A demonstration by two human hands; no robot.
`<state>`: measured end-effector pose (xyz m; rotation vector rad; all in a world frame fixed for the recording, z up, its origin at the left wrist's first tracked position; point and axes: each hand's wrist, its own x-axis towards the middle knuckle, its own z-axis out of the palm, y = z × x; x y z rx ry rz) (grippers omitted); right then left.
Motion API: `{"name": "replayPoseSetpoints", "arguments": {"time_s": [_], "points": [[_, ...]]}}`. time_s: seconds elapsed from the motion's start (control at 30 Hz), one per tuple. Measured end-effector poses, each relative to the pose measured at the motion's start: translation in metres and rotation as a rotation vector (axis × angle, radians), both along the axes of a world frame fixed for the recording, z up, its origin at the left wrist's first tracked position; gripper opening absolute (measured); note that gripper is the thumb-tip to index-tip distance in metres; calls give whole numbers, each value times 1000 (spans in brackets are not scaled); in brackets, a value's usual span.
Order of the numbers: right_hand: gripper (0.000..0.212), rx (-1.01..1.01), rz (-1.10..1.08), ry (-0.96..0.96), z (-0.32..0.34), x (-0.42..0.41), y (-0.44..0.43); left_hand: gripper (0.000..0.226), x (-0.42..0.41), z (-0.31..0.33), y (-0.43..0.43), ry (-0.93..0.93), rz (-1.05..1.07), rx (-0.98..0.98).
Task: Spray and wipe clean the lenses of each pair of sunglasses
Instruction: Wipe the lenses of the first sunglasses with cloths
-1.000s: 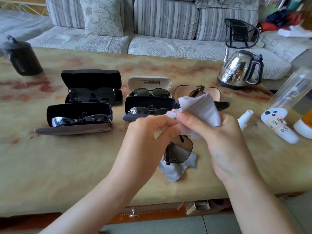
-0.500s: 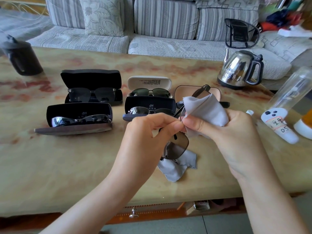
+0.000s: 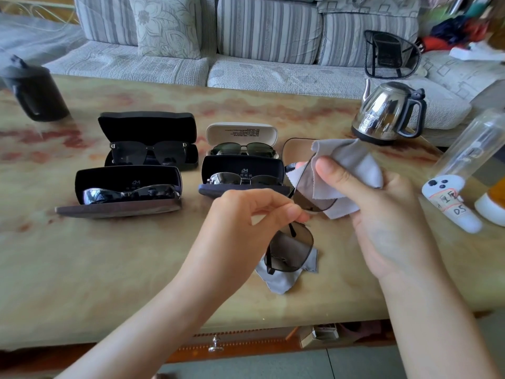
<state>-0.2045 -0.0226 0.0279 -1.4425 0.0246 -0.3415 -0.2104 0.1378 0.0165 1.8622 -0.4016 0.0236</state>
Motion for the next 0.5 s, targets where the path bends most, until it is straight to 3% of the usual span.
{"name": "replayPoseSetpoints", "arguments": {"time_s": [0.2, 0.3, 0.4, 0.5], "points": [[21, -117, -172, -26, 1, 4, 6, 18, 0, 0, 0, -2, -16, -73], [38, -141, -173, -8, -2, 3, 5, 18, 1, -1, 1, 22, -32, -165], [55, -51, -141, 11, -7, 2, 4, 19, 2, -4, 0, 43, -25, -208], [51, 39, -76, 31, -10, -2, 6, 17, 3, -4, 1, 46, -8, -234]]}}
